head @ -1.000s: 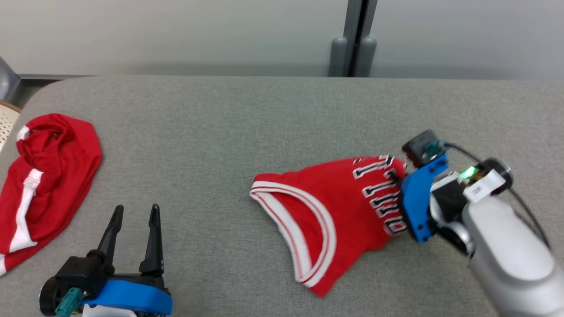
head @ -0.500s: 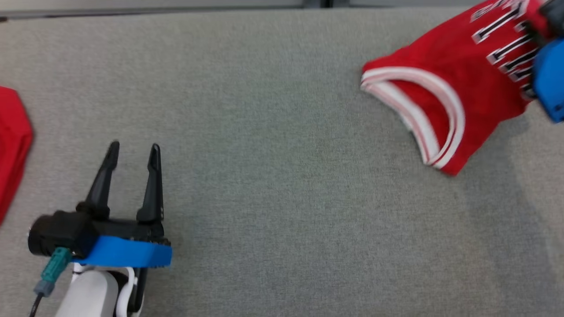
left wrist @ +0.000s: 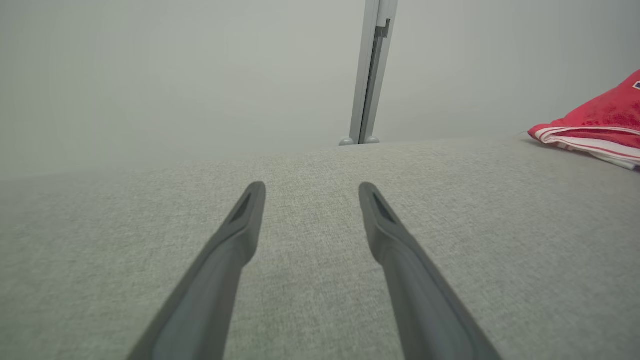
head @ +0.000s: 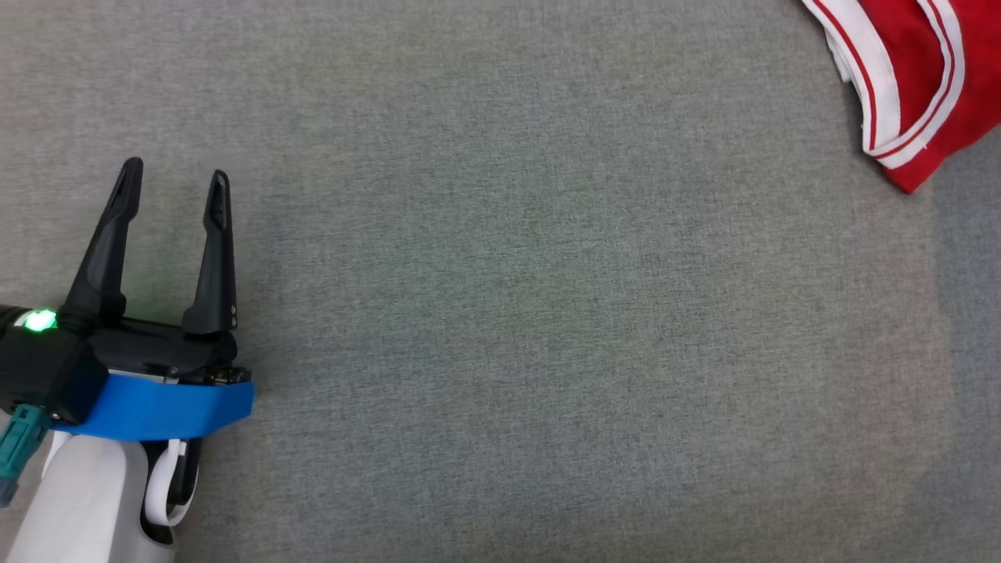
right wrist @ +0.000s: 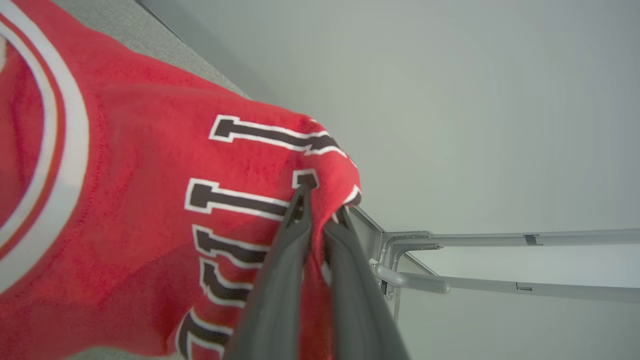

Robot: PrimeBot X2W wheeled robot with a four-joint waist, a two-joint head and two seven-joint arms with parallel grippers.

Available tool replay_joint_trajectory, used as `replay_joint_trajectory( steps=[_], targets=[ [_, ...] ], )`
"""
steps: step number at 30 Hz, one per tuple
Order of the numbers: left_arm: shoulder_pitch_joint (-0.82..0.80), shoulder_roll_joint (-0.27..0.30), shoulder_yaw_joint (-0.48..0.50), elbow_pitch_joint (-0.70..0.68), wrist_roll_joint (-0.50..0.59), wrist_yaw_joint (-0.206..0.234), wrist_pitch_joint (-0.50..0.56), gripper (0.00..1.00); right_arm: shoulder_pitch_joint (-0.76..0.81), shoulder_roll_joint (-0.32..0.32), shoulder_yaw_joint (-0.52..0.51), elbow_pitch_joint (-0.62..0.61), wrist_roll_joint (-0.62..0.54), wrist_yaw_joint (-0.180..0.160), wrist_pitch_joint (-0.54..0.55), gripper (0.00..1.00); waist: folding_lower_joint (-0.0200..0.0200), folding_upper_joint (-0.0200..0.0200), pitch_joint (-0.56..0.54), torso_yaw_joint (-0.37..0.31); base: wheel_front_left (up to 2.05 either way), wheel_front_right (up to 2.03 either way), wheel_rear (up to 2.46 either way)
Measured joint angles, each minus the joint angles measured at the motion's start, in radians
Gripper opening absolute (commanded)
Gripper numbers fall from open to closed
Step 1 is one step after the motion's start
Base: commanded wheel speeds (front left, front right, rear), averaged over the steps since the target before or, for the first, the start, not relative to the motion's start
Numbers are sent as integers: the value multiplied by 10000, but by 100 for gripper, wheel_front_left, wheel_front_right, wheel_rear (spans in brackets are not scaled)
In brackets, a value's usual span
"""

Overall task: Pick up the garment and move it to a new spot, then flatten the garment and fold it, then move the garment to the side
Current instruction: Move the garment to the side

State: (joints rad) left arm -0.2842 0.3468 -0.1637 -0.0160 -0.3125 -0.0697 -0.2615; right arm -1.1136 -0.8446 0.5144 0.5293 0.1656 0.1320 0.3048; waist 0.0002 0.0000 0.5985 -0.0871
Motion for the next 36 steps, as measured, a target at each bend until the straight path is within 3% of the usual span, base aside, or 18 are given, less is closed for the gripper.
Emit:
replay_joint_trajectory(
  steps=[7,15,16,17,23,28,36],
  targets=[
    [-65,48,12,-36,-35,31,0,100,-90,107,-815,-420,-1168,-4,109,0,-1,0,197,-281,0,0,0],
    [-65,-88,-102,165,-105,61,0,100,623,27,-1141,-757,-1446,-4,345,0,-2,0,-94,-235,0,0,0],
    [-65,-104,-119,203,-121,56,0,100,727,31,-1252,-777,-1457,-4,303,65,-2,0,-138,-213,0,0,0],
    [-65,-123,-140,244,-123,17,0,100,853,29,-1264,-825,-1453,-6,209,100,-2,0,-193,-186,0,0,0],
    [-29,-355,-205,476,-144,-10,0,100,1468,174,-1751,-502,-1484,-8,387,100,-2,0,-660,52,0,0,0],
    [337,-667,-234,738,-169,-29,0,100,2322,675,-2487,-199,-1421,-12,-201,100,-3,0,-1363,297,0,0,0],
    [1294,-1147,-79,1296,-238,-59,0,100,4704,2928,-4391,-585,-652,-13,-1918,100,-4,0,-2891,737,0,0,0]
  ],
)
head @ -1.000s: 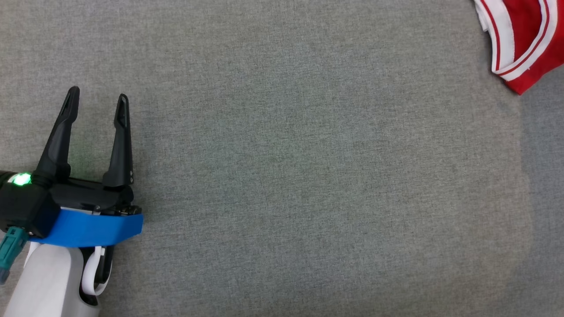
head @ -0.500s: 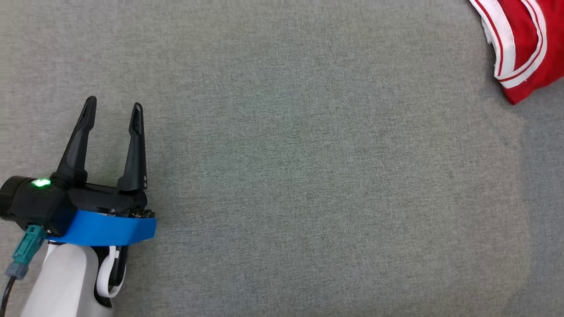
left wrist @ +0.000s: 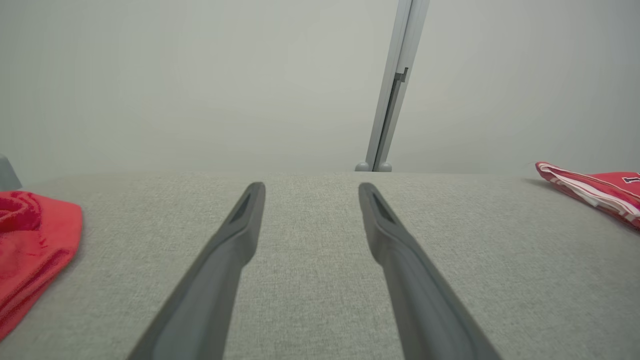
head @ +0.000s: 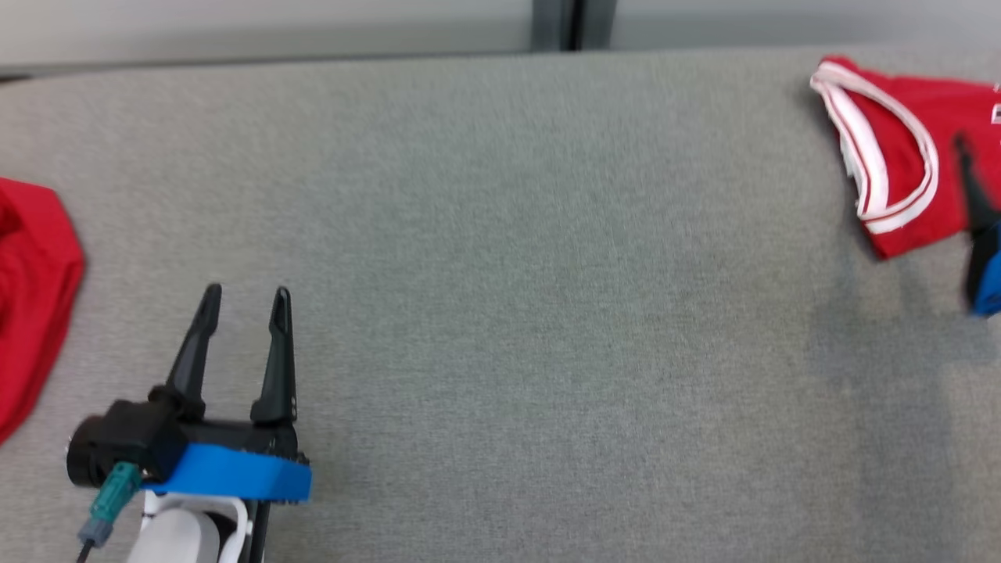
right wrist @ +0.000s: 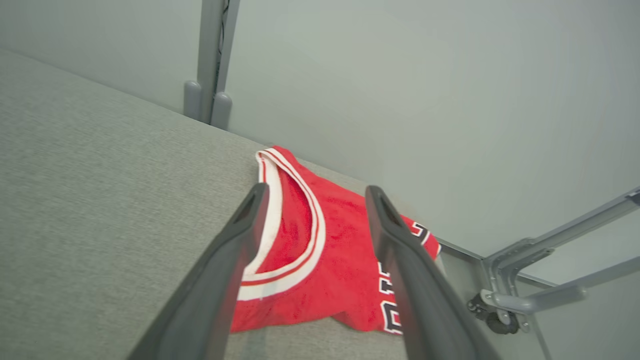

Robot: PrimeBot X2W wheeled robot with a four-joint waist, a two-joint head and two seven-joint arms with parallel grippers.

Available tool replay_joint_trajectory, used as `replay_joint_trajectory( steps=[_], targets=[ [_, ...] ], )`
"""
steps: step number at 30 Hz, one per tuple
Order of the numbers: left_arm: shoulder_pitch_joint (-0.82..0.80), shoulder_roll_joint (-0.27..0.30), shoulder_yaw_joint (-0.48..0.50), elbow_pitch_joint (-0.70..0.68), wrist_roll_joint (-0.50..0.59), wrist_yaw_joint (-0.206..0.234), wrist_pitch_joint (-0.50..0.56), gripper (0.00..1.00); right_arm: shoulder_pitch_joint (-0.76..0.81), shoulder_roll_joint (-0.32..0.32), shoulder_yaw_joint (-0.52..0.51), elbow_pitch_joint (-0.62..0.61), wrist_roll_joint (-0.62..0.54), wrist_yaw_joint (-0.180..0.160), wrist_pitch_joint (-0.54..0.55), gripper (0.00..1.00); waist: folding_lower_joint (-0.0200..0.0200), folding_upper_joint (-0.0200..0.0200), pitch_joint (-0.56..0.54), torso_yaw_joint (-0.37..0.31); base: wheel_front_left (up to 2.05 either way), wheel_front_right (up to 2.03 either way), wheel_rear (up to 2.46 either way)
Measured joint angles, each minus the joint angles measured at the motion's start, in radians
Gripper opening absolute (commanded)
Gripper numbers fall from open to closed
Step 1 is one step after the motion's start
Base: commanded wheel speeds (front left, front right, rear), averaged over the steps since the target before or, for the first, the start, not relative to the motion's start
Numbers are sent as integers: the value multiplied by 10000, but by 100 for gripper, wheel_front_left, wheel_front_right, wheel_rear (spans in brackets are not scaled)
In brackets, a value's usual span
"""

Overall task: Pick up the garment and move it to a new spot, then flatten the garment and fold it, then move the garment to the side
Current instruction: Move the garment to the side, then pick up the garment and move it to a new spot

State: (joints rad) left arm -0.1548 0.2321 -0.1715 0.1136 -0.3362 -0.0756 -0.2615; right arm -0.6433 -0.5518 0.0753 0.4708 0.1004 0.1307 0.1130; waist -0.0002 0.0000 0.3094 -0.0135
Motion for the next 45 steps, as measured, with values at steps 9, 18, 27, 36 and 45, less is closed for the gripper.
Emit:
replay_joint_trajectory(
  steps=[9,18,27,36,45],
  targets=[
    [958,-213,236,458,-27,6,0,100,3312,2823,-1536,-1701,763,2,-1377,100,-2,0,-1632,371,0,0,0],
    [1565,-366,477,834,25,52,-2,100,5263,4518,-1837,-3210,364,0,-1810,100,-1,0,-2414,396,0,0,0],
    [1762,-397,460,1174,48,42,-2,100,6308,4924,-1893,-3791,109,0,-1783,100,1,0,-2818,190,0,0,0],
    [1775,-374,311,1262,19,6,88,100,6453,4982,-1758,-3916,-13,0,-1569,100,2,0,-2838,-22,0,0,0],
    [1881,-360,364,1118,-77,163,132,100,6607,4995,-1824,-3960,81,0,-1542,100,2,0,-2792,-31,0,0,0]
  ],
)
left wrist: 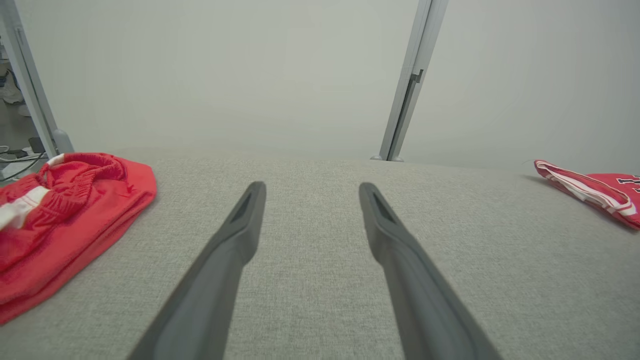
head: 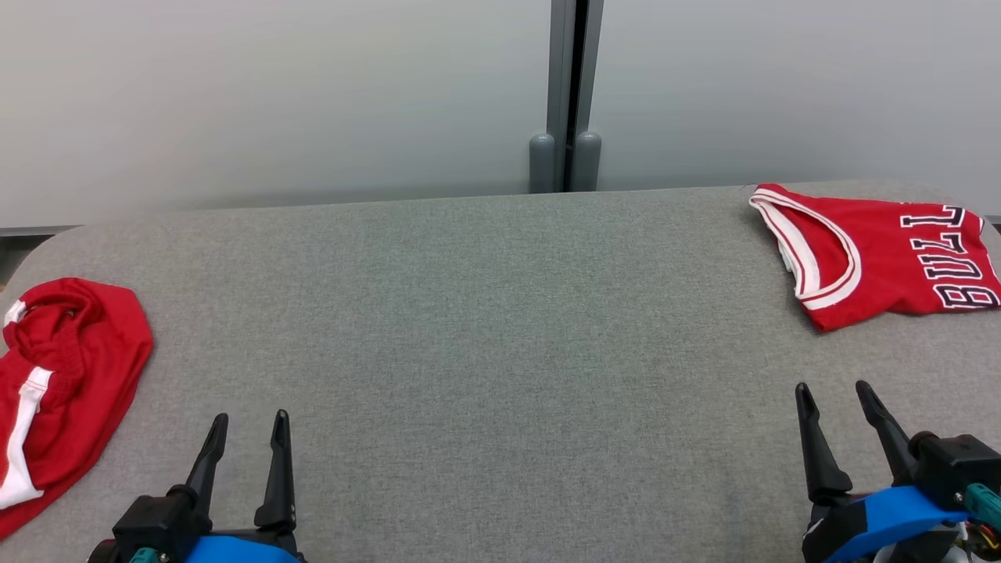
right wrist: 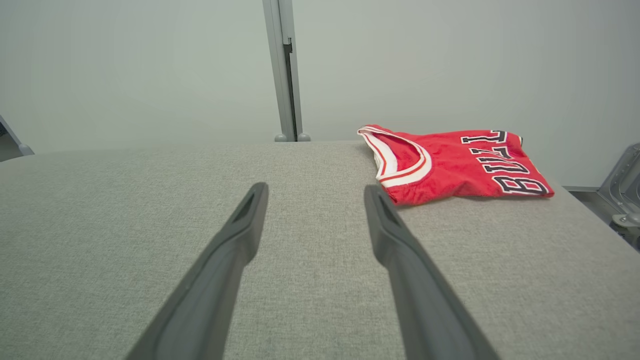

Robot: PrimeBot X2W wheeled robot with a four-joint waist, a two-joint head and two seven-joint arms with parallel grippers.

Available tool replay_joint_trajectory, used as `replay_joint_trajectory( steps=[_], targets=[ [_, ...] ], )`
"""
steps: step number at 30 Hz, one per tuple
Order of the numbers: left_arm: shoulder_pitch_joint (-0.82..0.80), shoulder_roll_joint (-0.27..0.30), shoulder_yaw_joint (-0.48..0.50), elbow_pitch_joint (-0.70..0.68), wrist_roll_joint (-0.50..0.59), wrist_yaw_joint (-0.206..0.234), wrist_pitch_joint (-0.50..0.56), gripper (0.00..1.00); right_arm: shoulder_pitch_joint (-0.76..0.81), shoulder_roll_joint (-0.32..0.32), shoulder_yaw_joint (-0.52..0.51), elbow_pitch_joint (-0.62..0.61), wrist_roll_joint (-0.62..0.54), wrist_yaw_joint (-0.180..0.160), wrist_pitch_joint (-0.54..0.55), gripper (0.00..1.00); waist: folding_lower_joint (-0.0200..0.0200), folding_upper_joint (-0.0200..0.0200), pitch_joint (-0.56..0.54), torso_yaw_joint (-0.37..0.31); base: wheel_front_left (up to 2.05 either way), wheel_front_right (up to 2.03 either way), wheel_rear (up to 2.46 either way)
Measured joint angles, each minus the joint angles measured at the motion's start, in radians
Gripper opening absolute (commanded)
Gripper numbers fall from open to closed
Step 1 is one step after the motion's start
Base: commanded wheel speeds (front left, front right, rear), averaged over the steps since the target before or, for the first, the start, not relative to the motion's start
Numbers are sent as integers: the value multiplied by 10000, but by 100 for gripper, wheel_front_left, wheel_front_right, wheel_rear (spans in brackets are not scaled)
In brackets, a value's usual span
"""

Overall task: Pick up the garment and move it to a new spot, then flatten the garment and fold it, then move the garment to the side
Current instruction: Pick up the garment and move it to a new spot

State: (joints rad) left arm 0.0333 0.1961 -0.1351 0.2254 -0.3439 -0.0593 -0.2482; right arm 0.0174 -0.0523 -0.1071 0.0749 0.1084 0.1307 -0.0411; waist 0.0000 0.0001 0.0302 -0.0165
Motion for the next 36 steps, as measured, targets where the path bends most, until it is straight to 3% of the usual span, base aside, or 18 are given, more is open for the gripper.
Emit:
replay_joint_trajectory(
  steps=[12,36],
  targets=[
    [33,25,-105,-190,-50,163,92,100,101,8,10,67,-196,0,-301,100,0,0,-66,951,0,0,0],
    [561,374,-86,-913,-157,512,541,100,128,12,612,660,73,0,-479,100,0,0,-500,4610,0,0,0]
  ],
)
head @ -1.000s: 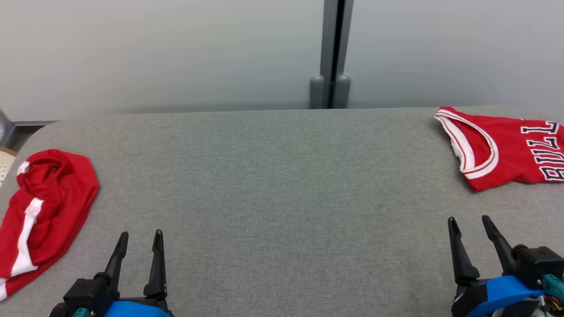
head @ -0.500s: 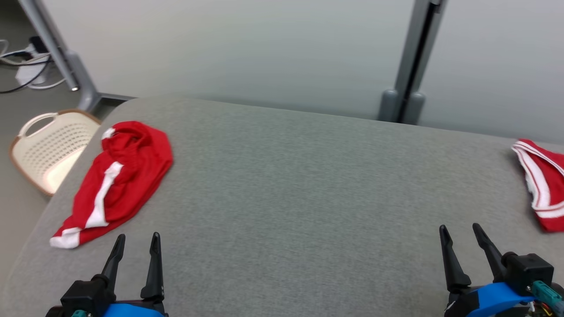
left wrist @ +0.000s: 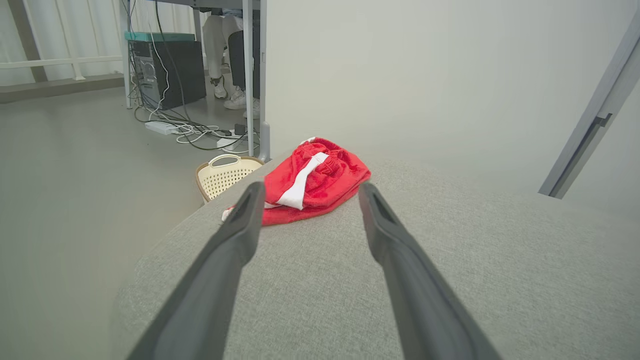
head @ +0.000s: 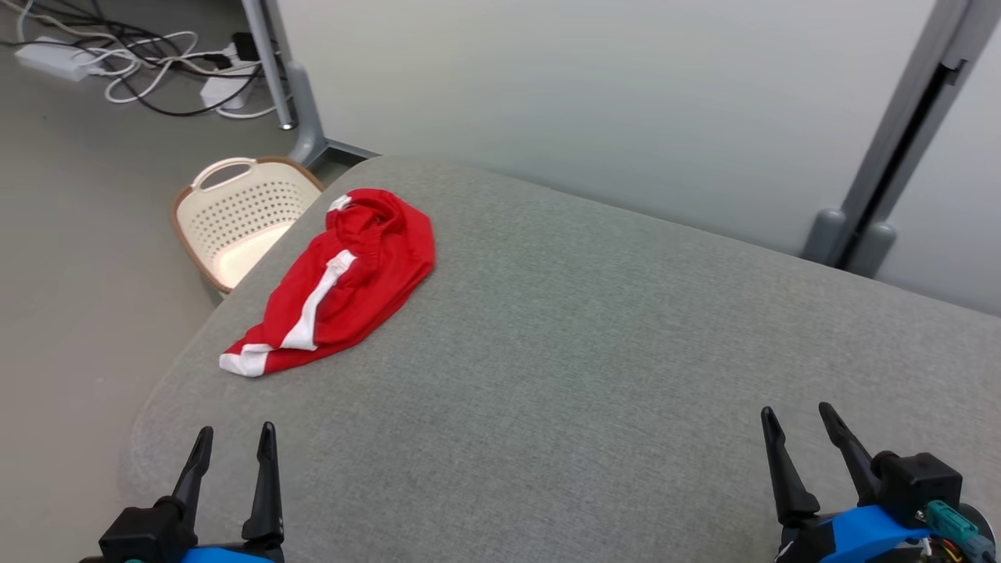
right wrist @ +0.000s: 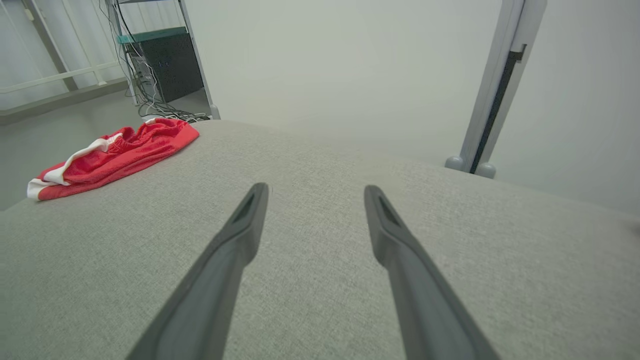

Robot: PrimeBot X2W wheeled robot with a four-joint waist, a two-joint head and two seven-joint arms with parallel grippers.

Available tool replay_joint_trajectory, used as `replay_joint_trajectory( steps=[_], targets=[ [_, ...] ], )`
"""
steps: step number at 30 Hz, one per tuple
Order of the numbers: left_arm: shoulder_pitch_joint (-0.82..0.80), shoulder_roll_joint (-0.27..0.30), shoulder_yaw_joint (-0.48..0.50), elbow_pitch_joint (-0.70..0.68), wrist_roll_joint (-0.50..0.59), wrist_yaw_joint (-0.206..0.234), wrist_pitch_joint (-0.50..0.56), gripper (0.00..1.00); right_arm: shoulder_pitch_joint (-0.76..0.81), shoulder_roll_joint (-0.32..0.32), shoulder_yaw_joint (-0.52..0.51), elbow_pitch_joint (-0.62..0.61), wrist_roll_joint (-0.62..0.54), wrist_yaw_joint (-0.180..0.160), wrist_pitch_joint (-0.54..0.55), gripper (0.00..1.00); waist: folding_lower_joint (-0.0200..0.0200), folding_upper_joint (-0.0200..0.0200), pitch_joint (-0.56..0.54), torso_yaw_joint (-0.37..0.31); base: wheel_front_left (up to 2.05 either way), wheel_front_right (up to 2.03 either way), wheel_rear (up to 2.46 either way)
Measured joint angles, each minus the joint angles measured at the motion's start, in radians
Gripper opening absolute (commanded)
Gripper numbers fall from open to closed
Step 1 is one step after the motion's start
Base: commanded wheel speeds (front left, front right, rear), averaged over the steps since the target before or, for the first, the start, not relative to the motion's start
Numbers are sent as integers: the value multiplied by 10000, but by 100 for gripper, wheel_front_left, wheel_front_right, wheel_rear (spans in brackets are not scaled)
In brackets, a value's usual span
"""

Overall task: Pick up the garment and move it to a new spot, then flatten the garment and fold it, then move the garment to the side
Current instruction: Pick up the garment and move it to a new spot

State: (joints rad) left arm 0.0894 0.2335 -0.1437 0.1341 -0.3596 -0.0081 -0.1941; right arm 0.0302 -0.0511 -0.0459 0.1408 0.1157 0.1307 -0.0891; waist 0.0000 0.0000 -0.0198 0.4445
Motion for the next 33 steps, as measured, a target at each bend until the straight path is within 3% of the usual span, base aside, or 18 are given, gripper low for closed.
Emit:
replay_joint_trajectory(
  steps=[8,18,24,29,33],
  targets=[
    [131,23,4,-96,-100,77,4,100,3,2,48,88,19,0,8,100,0,0,9,418,0,0,0],
    [119,245,12,-520,-234,71,368,100,-2,2,157,196,205,0,-90,100,0,0,-12,298,0,0,0],
    [-638,399,284,-1358,-1289,-380,1335,100,-3,4,144,142,203,0,-96,100,0,0,158,157,0,0,0],
    [-2255,1354,1053,-1628,-2255,-453,2995,100,-105,8,38,-249,-115,0,67,100,0,0,570,38,0,0,0],
    [-3313,2052,1453,-819,-2594,-399,4054,100,-337,0,63,-746,-399,0,370,100,0,1,1083,-132,0,0,0]
  ],
)
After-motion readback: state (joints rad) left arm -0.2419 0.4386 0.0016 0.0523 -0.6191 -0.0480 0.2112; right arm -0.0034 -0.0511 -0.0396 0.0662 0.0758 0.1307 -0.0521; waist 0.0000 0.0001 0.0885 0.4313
